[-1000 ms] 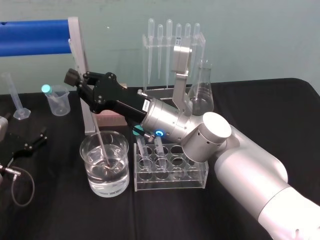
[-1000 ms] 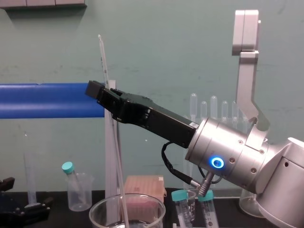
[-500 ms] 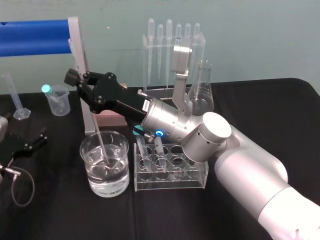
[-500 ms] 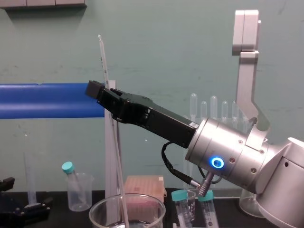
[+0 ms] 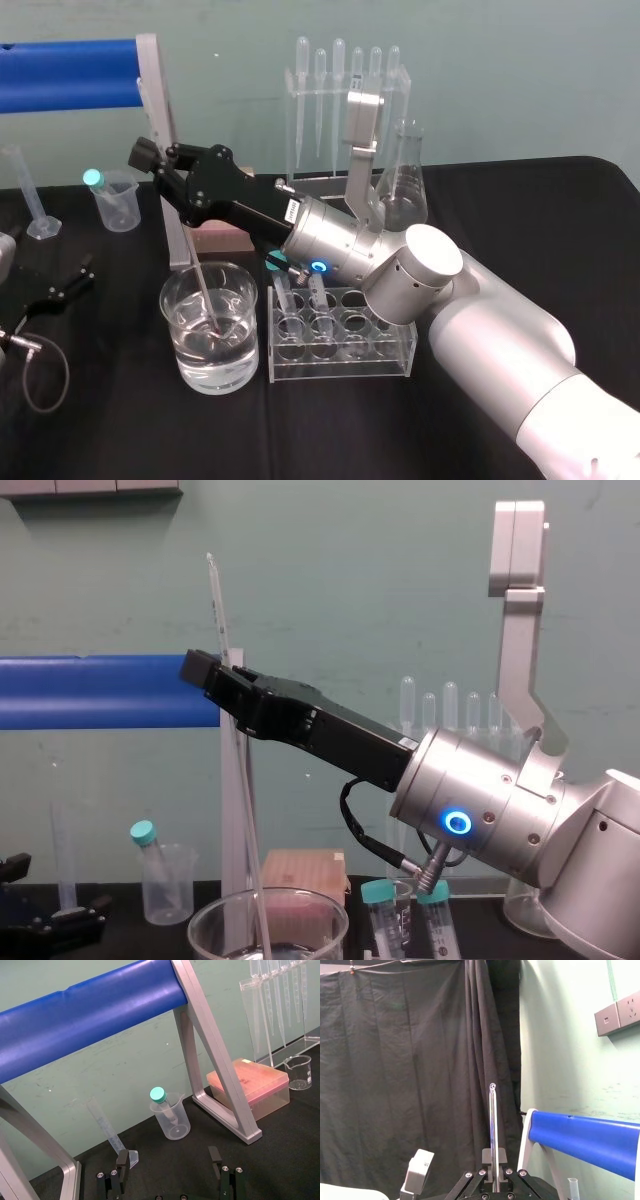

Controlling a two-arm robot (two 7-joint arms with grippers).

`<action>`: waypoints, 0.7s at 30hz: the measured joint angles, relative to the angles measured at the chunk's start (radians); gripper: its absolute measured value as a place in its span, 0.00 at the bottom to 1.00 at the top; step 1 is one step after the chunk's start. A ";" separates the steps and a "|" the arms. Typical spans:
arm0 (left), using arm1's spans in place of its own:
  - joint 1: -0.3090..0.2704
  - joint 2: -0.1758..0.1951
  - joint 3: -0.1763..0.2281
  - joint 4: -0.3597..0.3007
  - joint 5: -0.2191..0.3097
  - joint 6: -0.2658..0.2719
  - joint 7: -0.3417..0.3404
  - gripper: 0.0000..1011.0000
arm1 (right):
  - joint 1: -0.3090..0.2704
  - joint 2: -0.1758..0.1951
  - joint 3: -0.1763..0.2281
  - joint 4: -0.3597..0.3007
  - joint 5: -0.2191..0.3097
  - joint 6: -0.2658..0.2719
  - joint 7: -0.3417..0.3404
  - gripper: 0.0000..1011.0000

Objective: Hold the thermometer with one hand and immerse one end into the beaker, then reinsert it into the test tube rack.

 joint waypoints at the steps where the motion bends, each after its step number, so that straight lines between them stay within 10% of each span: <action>1: 0.000 0.000 0.000 0.000 0.000 0.000 0.000 1.00 | 0.000 0.000 0.000 0.000 0.000 0.000 0.000 0.05; 21: 0.000 0.000 0.000 0.000 0.000 0.000 0.000 1.00 | 0.000 0.000 0.000 0.000 0.000 0.000 0.000 0.05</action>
